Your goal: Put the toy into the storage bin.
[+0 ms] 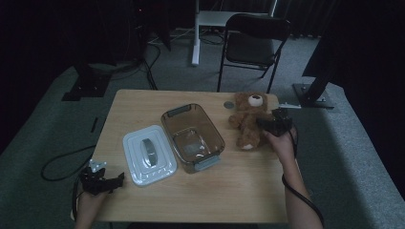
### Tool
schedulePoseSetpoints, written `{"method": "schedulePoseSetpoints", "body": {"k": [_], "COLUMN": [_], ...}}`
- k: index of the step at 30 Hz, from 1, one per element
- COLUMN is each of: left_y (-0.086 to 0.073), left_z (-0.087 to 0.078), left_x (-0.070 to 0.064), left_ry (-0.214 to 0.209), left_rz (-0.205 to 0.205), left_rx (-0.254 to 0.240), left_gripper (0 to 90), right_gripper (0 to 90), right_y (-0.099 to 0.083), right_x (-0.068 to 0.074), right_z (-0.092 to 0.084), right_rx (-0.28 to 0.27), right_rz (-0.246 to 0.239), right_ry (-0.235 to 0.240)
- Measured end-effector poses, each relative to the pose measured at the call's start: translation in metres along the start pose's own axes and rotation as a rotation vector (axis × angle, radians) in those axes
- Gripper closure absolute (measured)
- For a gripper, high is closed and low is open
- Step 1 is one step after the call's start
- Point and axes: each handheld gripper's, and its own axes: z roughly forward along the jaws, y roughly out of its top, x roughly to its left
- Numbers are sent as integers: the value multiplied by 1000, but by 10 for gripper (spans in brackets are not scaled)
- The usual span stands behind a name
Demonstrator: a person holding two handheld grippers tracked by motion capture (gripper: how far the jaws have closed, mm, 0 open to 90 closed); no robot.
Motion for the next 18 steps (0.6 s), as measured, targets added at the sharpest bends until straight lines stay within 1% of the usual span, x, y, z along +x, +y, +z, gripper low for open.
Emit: {"method": "schedulePoseSetpoints", "body": {"k": [3,5,6,8,9,13,14,16,18], "left_y": [0,0,0,0,0,0,0,0,0], "left_z": [0,0,0,0,0,0,0,0,0], "left_x": [0,0,0,0,0,0,0,0,0], "left_ry": [0,-1,-1,-1,-1,-1,-1,-1,-1], "left_rz": [0,1,1,1,1,1,0,1,1], "left_rx": [0,0,0,0,0,0,0,0,0], "left_gripper": [22,22,22,22,22,22,21,22,22], "right_gripper": [106,106,106,106,106,106,106,107,106], "right_y": [4,5,6,6,6,3,2,0,-1], "right_x": [-1,-1,-2,-2,-2,0,2,6,8], "right_z": [8,13,16,22,25,34,36,39,40], "right_rx": [13,14,21,31,33,57,62,73,67], "right_rz": [18,31,37,49,62,88,91,71,61], "right_ry": [-13,-12,-2,0,15,61,64,68,67]}}
